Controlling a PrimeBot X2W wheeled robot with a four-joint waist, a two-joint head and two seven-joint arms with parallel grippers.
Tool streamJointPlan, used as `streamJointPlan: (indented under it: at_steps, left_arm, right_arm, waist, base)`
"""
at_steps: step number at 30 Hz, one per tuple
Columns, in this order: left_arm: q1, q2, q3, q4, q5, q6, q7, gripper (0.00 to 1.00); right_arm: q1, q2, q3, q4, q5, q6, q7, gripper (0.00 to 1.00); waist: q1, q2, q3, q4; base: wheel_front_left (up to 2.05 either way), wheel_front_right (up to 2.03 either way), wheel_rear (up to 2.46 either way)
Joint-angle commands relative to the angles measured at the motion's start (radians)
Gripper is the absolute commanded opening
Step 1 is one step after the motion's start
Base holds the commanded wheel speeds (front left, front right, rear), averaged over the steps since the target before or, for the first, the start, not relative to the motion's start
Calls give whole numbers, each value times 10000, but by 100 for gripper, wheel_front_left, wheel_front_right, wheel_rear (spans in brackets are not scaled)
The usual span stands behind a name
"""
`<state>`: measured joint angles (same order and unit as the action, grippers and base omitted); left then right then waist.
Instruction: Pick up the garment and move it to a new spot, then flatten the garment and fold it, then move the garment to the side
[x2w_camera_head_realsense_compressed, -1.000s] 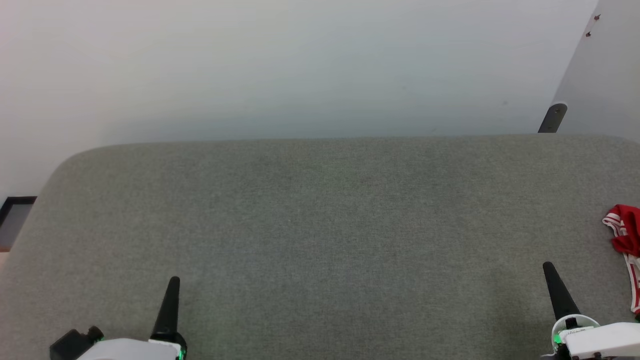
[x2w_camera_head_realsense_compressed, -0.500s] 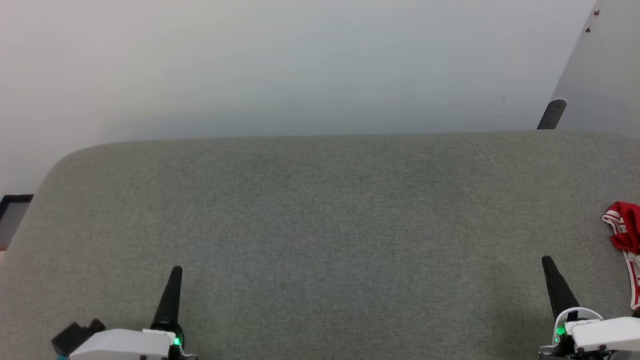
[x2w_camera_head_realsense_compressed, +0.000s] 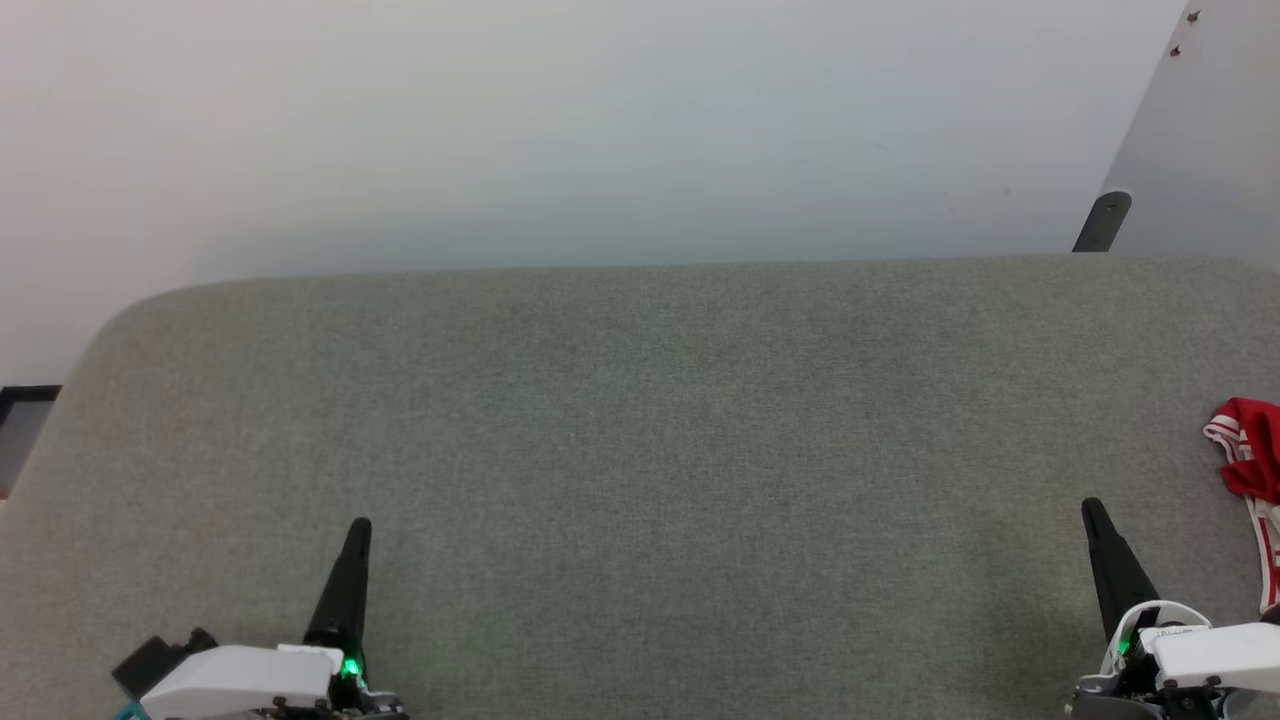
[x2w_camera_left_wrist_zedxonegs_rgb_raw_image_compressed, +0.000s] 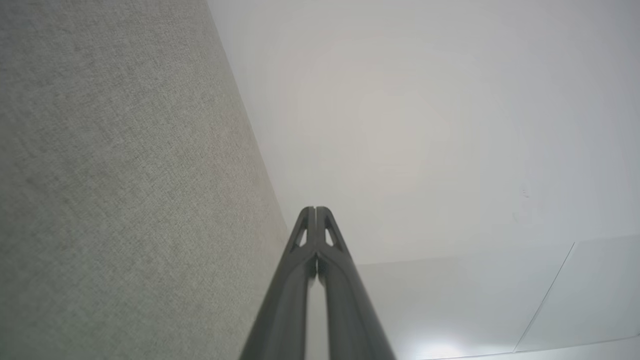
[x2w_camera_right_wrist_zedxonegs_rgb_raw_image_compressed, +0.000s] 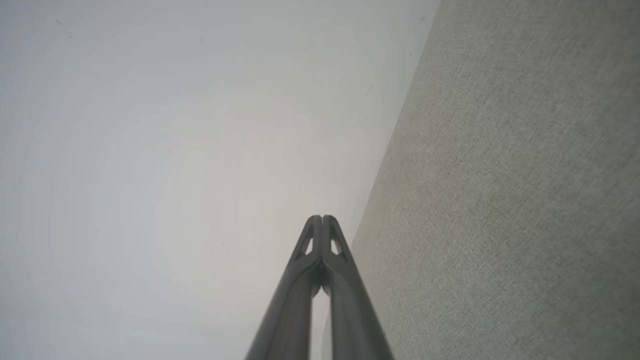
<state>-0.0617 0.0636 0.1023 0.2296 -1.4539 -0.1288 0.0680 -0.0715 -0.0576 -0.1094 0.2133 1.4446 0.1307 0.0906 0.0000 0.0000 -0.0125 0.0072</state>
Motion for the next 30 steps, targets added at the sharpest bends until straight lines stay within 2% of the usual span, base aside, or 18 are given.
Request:
streamJointPlan:
  at_steps: [1,22,30]
  left_arm:
    - [-191,-14,43,-11,-224,-29,54,0]
    - [-513,-124,118,160,-1555,-33,470,0]
    - [-534,-133,123,172,-1611,-34,476,0]
  right_arm:
    - [-142,20,-24,26,288,1,55,0]
    - [-439,93,-56,321,1610,0,249,0]
    - [-404,94,-52,337,1696,2,248,0]
  waist:
    - [0,0,11,-5]
    - [0,0,145,-66]
    - [0,0,156,-72]
  base:
    - [0,0,0]
    - [0,0,0]
    - [0,0,0]
